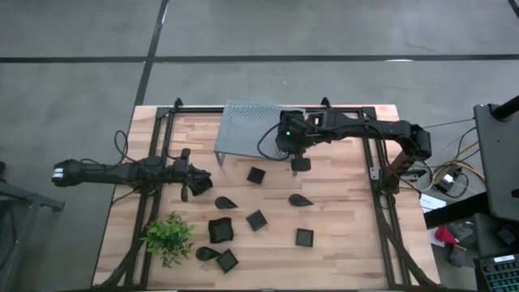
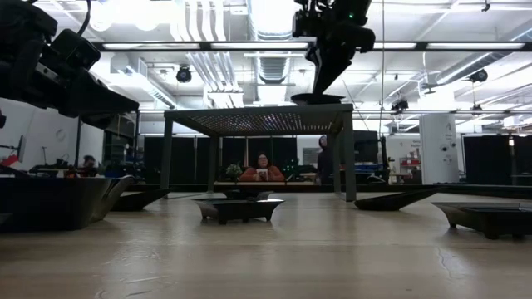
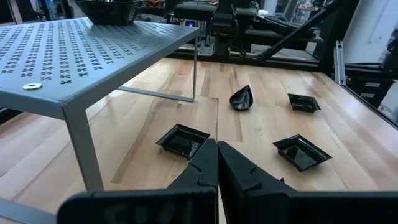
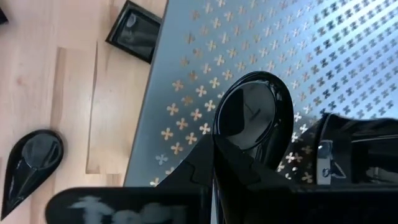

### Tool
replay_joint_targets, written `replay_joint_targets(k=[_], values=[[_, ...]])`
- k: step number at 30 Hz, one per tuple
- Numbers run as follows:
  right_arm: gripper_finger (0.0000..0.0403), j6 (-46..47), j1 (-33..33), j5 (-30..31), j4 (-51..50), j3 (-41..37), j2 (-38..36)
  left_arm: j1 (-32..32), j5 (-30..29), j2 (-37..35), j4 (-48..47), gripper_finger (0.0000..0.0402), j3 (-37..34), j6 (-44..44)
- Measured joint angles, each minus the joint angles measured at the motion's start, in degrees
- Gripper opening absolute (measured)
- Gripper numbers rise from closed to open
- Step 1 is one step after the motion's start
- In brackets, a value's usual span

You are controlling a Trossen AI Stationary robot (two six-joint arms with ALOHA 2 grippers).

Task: Pick & Place Mini shaped plates
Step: Put the black drop shaped plate on the shelf

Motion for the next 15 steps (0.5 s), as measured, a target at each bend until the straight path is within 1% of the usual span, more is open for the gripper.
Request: replay_joint_targets(k=[15], values=[[0.0008, -0.87, 0.00, 0.08, 1.06, -1.76, 0.00, 0.00, 0.00, 0.00, 0.00, 0.0000, 0.00, 0.00]])
